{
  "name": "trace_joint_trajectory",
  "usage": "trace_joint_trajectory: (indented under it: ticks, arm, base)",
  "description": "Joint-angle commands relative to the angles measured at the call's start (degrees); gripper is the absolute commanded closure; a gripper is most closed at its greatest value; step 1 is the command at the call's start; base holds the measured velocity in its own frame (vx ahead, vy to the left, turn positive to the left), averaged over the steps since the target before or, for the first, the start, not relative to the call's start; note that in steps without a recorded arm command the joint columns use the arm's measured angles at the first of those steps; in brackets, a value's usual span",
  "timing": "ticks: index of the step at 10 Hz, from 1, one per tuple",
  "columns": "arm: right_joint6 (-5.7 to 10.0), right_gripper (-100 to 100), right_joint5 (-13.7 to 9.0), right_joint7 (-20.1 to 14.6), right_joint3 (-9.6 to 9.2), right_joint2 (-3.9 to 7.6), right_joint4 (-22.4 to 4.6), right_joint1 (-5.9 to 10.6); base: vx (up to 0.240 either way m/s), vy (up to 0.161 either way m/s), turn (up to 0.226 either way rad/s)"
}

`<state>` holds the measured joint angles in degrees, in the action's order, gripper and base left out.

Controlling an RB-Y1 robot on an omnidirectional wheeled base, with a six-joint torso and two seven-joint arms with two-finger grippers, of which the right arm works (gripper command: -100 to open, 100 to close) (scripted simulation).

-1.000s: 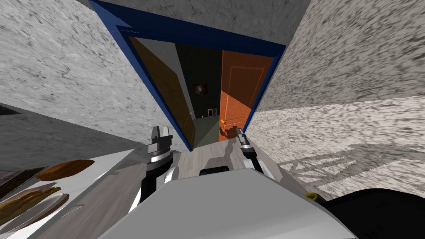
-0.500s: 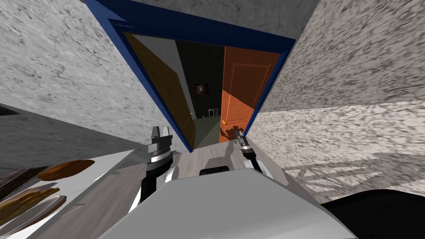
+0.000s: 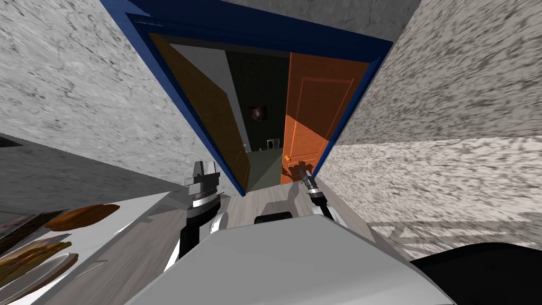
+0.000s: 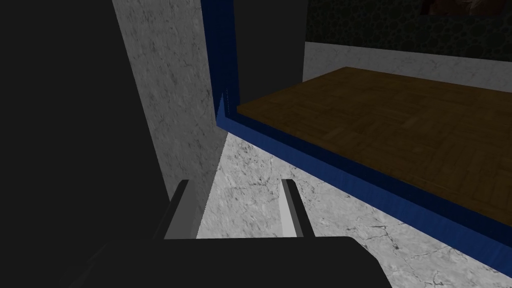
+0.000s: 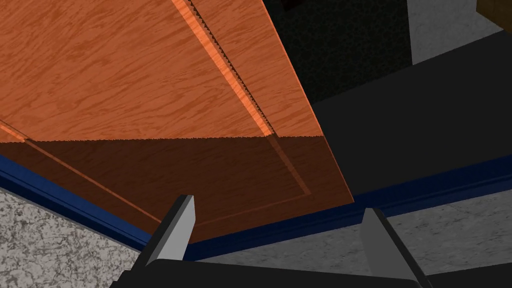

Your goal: Push the door open

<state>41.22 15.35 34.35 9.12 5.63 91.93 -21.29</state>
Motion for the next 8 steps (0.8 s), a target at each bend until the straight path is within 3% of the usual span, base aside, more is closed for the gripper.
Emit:
trace_joint_trajectory:
  ticks: [1, 7, 8]
  arm:
    - [0.68, -100, 0.8, 1.8, 0.69, 0.26, -2.3, 0.46]
    - [3.65, -100, 3.8, 8.3, 3.27, 0.85, -11.8, 2.61]
    - [3.65, -100, 3.8, 8.3, 3.27, 0.85, -11.9, 2.61]
  base:
    - [0.105, -0.017, 0.043]
    - [0.097, -0.016, 0.046]
    - [0.063, -0.021, 0.017]
